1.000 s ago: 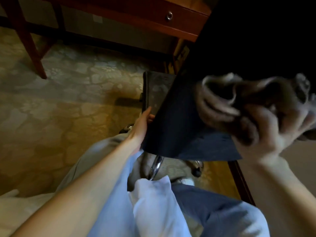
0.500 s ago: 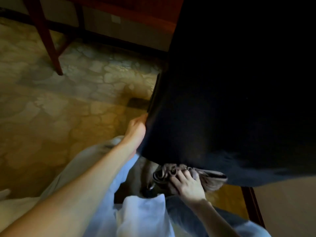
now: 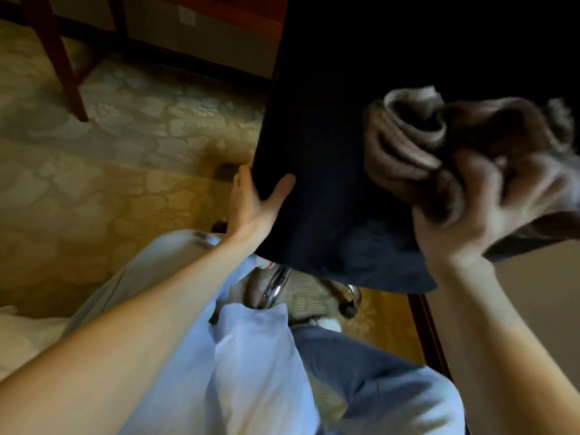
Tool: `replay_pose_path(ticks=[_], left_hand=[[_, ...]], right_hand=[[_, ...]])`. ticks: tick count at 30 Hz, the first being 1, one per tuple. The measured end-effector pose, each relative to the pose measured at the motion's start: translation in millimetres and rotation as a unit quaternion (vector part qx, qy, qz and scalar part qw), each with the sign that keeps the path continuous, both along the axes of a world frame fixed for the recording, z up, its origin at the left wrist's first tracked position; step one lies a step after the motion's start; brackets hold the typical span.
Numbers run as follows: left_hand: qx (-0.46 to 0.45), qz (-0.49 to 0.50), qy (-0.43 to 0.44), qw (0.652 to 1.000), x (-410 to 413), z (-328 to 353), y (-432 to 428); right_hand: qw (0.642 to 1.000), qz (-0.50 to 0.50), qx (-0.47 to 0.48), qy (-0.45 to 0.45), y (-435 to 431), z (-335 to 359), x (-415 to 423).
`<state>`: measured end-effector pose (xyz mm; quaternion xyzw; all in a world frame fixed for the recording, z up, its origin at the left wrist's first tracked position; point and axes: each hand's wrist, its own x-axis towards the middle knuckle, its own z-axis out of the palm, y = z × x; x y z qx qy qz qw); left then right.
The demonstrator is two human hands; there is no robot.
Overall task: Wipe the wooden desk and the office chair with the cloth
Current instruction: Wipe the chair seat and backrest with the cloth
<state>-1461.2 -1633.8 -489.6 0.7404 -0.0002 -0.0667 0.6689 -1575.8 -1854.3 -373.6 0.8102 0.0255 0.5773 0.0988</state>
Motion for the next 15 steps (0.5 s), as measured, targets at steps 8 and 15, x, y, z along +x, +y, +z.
replay_pose_path(ticks=[8,15], left_hand=[[0.06,0.005,-0.03,0.998,45,7,-20],[0.073,-0.029,-0.037,0.996,73,7,-56]], right_hand=[[0.981,-0.016,-0.111,0.161,-21,-175,30],[0.899,0.01,-0.055,0.434,-72,-266,15]])
